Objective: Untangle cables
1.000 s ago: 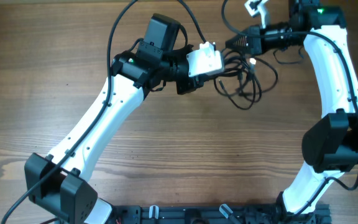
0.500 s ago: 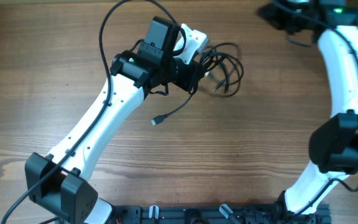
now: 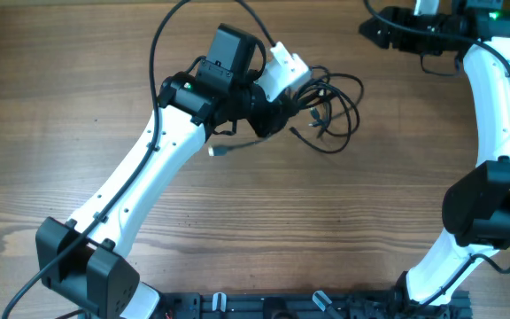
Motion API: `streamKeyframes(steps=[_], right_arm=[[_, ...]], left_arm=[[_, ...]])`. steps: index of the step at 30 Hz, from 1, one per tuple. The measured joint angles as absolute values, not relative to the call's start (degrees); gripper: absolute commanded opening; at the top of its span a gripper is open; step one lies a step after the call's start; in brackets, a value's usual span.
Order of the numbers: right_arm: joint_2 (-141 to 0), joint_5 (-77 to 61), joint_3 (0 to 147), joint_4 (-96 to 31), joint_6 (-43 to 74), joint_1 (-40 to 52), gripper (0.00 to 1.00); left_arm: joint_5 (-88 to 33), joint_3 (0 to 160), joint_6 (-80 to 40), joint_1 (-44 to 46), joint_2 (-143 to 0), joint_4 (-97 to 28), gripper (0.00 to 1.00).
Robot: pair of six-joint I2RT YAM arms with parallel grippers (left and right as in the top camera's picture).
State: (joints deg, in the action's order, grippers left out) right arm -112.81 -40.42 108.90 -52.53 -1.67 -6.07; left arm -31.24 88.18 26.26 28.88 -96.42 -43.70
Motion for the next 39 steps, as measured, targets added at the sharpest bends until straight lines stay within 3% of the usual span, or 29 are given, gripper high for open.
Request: streamKeyframes(steps=[6,9,20,39], right_arm=[[-112.8,-45.5,108.9,-60.4,-12.6,-5.5,0.85],[-112.8,-46.0,108.9,-61.9,-17.2,-3.1,0.81],[-112.8,-38.3,108.9,-62.2,-19.9,2.7,0.56],[-115.6,-36.0,106.1,-72.6,-23.9,2.7,0.6]], left_arm=[[-31.8,88.2,48.4,30.0,-96.4,-42.7,0.04],[-32.1,88.1,53.1,30.1,-96.4,-39.6,0.04],[-33.4,88.1,55.5,31.2,-96.4,-38.4,0.04],[-34.4,88.1,55.9,31.2,-96.4,-38.6,0.04]])
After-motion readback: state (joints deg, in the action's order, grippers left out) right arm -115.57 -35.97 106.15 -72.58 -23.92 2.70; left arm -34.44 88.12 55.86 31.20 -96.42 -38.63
